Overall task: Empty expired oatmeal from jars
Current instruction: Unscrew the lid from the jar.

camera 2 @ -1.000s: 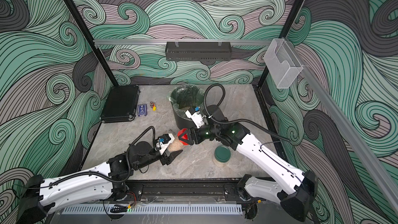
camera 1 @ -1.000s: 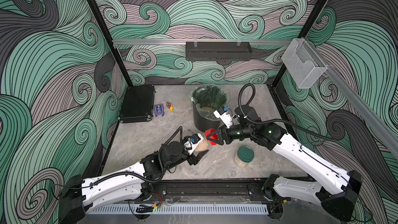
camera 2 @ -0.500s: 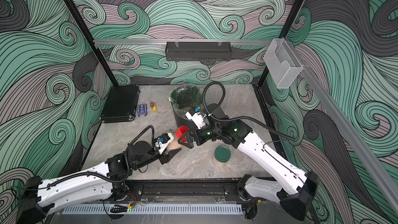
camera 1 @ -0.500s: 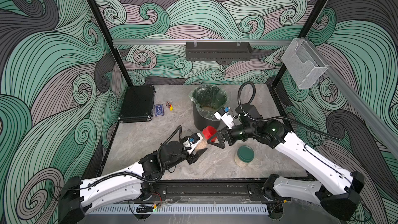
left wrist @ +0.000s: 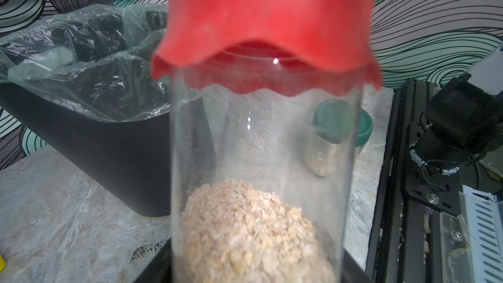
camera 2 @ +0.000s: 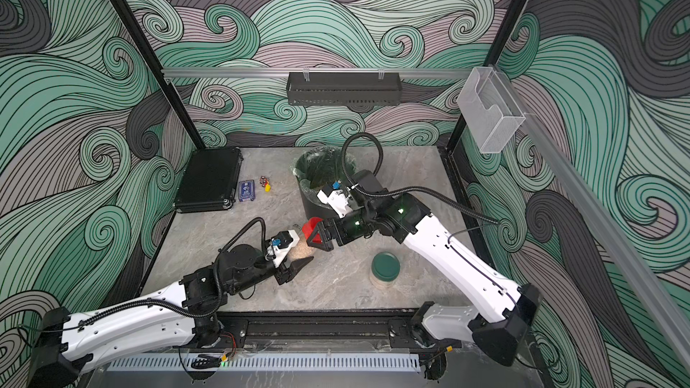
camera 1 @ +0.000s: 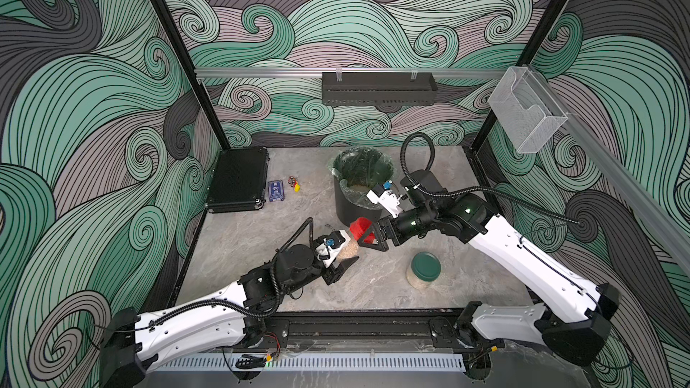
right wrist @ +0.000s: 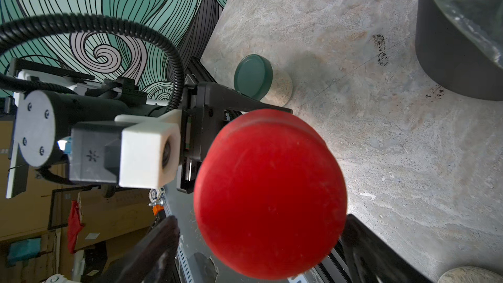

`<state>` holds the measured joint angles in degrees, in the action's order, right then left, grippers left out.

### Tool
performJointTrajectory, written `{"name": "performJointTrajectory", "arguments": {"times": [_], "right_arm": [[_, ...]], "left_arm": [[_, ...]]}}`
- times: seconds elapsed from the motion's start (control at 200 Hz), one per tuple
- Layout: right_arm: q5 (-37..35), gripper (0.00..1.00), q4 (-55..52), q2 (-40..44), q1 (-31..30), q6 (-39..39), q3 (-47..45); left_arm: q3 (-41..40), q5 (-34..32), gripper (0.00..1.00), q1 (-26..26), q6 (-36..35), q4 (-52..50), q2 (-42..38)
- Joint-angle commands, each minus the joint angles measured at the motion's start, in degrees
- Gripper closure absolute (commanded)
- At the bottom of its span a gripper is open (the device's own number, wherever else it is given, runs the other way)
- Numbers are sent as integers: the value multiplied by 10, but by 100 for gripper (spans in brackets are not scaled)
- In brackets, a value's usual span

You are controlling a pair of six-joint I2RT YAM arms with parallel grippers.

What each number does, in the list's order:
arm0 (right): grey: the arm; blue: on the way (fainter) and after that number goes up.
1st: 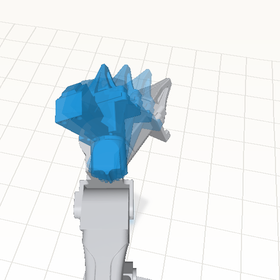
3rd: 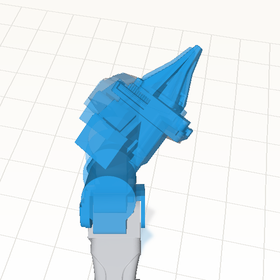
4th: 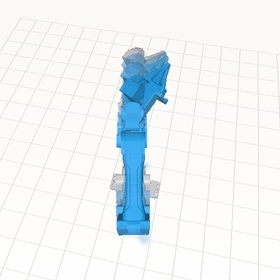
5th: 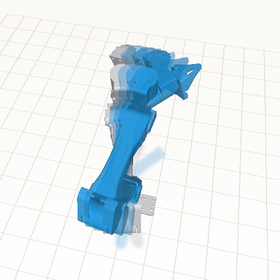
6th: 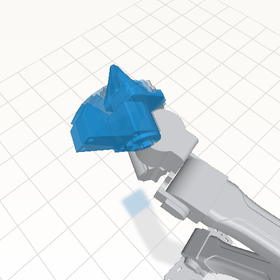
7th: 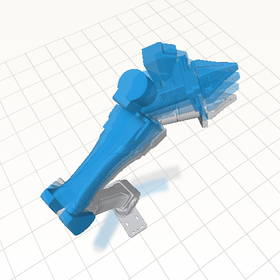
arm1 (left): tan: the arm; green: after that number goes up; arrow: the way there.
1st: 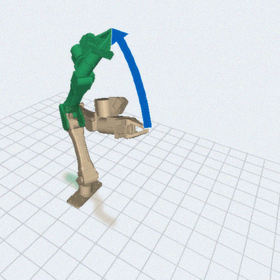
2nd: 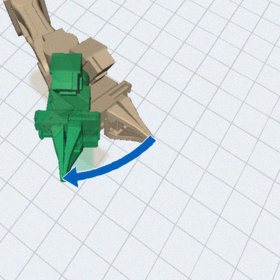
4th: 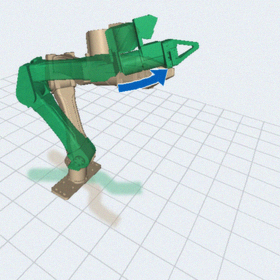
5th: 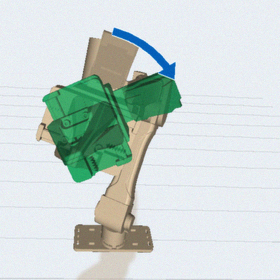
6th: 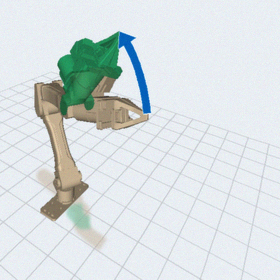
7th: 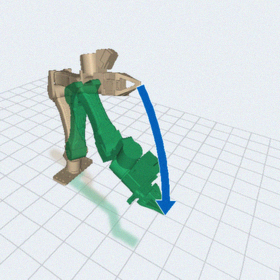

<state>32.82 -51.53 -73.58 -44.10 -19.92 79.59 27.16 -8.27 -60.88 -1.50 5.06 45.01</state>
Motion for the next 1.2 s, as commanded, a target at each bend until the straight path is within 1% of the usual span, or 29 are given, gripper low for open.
{"name": "performJointTrajectory", "arguments": {"times": [0.0, 0.055, 0.2, 0.22, 0.265, 0.285, 0.36, 0.405, 0.475, 0.545, 0.6, 0.68, 0.736, 0.771, 0.821, 0.846, 0.891, 0.926, 0.956, 1.036, 1.126, 1.196], "right_arm": [[13, 11, -11, -11, 2, 7, 25], [11, 13, -8, -15, 3, 7, 32], [18, 21, -6, -23, 2, 8, 41], [20, 24, -5, -24, 3, 10, 41], [20, 35, -7, -25, 2, 14, 40], [20, 38, -7, -24, 2, 16, 39], [23, 41, -3, -21, 2, 37, 37], [27, 49, 2, -19, 2, 60, 37], [44, 51, 10, -12, 2, 116, 33], [69, 58, 23, -5, 2, 190, 26], [96, 58, 32, 1, 2, 254, 16], [138, 57, 38, 4, 4, 345, -1], [182, 53, 38, 2, 8, 403, -8], [200, 46, 38, 2, 14, 429, -13], [212, 36, 38, 1, 22, 445, -12], [212, 28, 38, 2, 26, 443, -10], [201, 14, 36, 4, 32, 428, -2], [179, 6, 36, 9, 33, 406, 4], [151, 2, 35, 17, 34, 384, 6], [75, 1, 33, 46, 34, 313, 8], [44, 1, 7, 68, 33, 249, 30], [-3, 1, -21, 62, 33, 155, 67]], "left_arm": [[19, 9, 53, 1, 2, 10, -10], [19, 9, 53, 1, 2, 8, -10], [20, 9, 53, 0, 3, 6, -13], [20, 9, 53, 0, 3, 5, -15], [19, 9, 53, 0, 3, 5, -17], [20, 9, 53, 0, 3, 5, -17], [21, 12, 53, 0, 7, 2, -21], [21, 15, 53, 0, 10, 1, -23], [20, 20, 53, 0, 16, -1, -27], [18, 26, 53, -1, 23, 0, -32], [18, 34, 53, -2, 30, 2, -33], [17, 49, 54, -4, 43, 6, -32], [17, 53, 54, -7, 47, 5, -28], [18, 54, 54, -10, 48, 4, -28], [17, 52, 54, -13, 47, 4, -28], [18, 51, 54, -14, 47, 4, -29], [16, 49, 54, -16, 47, 4, -30], [15, 46, 54, -17, 47, 5, -32], [14, 44, 54, -18, 46, 6, -34], [10, 38, 54, -18, 42, 9, -36], [5, 27, 54, -18, 35, 15, -38], [5, 19, 54, -18, 30, 15, -39]]}}
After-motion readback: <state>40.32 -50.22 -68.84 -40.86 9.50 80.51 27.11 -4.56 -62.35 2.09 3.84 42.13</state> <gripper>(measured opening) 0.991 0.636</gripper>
